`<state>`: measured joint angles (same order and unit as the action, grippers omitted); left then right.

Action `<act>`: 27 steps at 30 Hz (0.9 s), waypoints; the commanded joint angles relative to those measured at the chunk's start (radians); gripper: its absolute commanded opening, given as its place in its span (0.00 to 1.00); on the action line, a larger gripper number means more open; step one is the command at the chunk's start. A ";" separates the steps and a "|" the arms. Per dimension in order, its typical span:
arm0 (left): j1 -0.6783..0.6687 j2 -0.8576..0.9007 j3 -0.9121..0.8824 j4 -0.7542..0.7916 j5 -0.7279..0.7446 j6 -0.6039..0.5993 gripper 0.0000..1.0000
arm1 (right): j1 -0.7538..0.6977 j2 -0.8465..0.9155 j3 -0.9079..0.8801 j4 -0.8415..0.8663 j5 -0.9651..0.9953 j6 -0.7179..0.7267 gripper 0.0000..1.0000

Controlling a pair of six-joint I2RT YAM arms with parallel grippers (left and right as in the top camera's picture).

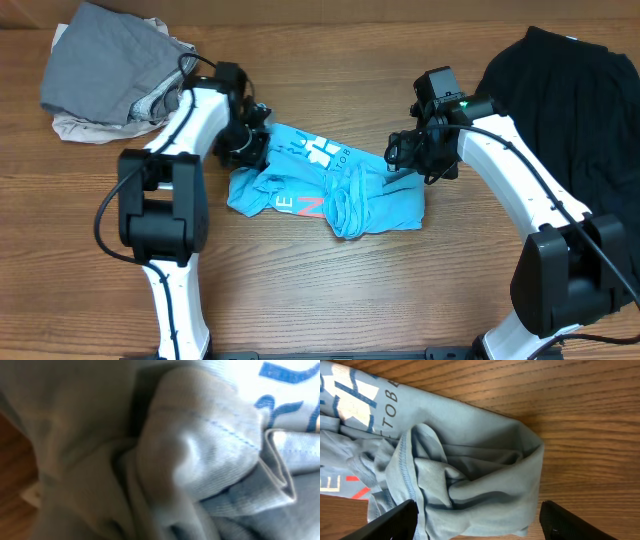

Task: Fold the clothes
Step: 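Grasp both ends of the shirt and fold them toward the center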

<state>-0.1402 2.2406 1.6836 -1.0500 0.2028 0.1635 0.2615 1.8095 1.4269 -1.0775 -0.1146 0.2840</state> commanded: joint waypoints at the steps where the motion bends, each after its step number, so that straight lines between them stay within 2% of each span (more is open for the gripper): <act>1: -0.049 0.087 -0.045 0.011 -0.138 -0.171 0.04 | -0.005 -0.007 0.027 0.001 0.009 -0.001 0.82; 2: -0.049 0.086 -0.043 0.004 -0.163 -0.201 0.04 | -0.005 -0.007 0.027 0.002 0.006 0.003 0.81; 3: -0.040 0.084 -0.032 -0.015 -0.162 -0.211 0.04 | -0.002 -0.007 0.027 0.004 -0.008 0.004 0.75; 4: -0.028 0.080 -0.020 -0.033 -0.162 -0.225 0.04 | 0.001 -0.007 0.025 0.007 -0.025 0.005 0.64; 6: -0.002 0.062 0.015 -0.074 -0.158 -0.232 0.04 | 0.008 -0.007 0.013 0.029 -0.102 0.004 0.15; 7: 0.009 0.049 0.030 -0.089 -0.158 -0.232 0.04 | 0.013 -0.007 0.004 0.046 -0.152 0.004 0.04; 14: 0.071 -0.120 0.086 -0.129 -0.158 -0.219 0.04 | 0.041 -0.006 -0.116 0.192 -0.302 0.108 0.04; 17: 0.071 -0.171 0.086 -0.132 -0.158 -0.219 0.04 | 0.061 -0.006 -0.200 0.311 -0.375 0.168 0.04; 21: 0.068 -0.214 0.086 -0.135 -0.148 -0.219 0.04 | 0.098 -0.002 -0.277 0.421 -0.381 0.272 0.04; 27: 0.061 -0.301 0.086 -0.163 0.001 -0.168 0.04 | 0.132 0.084 -0.327 0.536 -0.385 0.412 0.04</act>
<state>-0.0704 2.0212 1.7439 -1.2037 0.1081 -0.0429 0.3882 1.8290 1.1126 -0.5613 -0.4828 0.5980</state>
